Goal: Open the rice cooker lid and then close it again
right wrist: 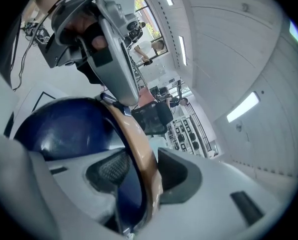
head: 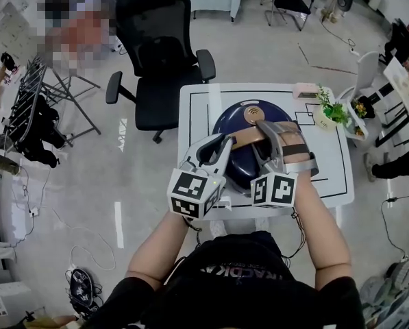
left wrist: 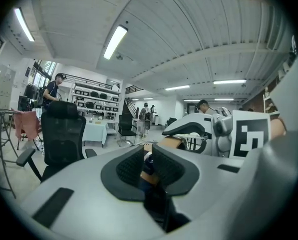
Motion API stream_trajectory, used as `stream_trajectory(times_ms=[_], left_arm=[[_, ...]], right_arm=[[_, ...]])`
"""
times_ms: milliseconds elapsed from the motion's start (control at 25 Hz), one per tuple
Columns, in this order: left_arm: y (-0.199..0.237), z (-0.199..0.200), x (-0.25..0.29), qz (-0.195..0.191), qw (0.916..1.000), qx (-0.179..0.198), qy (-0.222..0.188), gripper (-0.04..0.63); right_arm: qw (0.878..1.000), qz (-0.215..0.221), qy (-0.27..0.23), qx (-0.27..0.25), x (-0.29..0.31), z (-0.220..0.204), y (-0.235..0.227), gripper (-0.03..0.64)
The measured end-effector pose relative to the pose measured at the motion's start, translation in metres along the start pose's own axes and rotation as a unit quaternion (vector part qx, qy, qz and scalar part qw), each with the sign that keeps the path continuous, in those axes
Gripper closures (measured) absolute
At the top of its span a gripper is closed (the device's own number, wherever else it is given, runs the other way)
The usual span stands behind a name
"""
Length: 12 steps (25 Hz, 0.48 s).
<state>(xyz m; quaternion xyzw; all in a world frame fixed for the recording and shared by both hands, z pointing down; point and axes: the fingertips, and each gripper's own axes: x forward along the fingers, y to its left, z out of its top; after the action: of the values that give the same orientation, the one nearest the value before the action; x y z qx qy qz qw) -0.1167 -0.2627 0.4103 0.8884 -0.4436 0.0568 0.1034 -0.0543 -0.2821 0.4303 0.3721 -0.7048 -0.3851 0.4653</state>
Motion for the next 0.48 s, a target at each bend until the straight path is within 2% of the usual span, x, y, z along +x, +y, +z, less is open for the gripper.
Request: stream_trajectory(times_ms=[160, 240, 360, 480], left_arm=[[-0.006, 0.003, -0.008, -0.013, 0.9999, 0.002, -0.008, 0.518], [-0.011, 0.006, -0.009, -0.02, 0.9997, 0.005, -0.013, 0.514], [-0.024, 0.009, -0.009, -0.026, 0.9994, 0.013, -0.017, 0.511], [-0.04, 0.017, -0.014, -0.025, 0.9992, 0.02, -0.024, 0.511]], right_arm=[[1.0, -0.013, 0.0, 0.008, -0.019, -0.006, 0.002, 0.446], [0.999, -0.016, -0.001, 0.034, -0.031, -0.012, 0.004, 0.446], [0.992, -0.017, -0.018, 0.12, -0.051, -0.024, 0.003, 0.449], [0.97, -0.01, -0.054, 0.236, -0.073, -0.035, -0.008, 0.459]])
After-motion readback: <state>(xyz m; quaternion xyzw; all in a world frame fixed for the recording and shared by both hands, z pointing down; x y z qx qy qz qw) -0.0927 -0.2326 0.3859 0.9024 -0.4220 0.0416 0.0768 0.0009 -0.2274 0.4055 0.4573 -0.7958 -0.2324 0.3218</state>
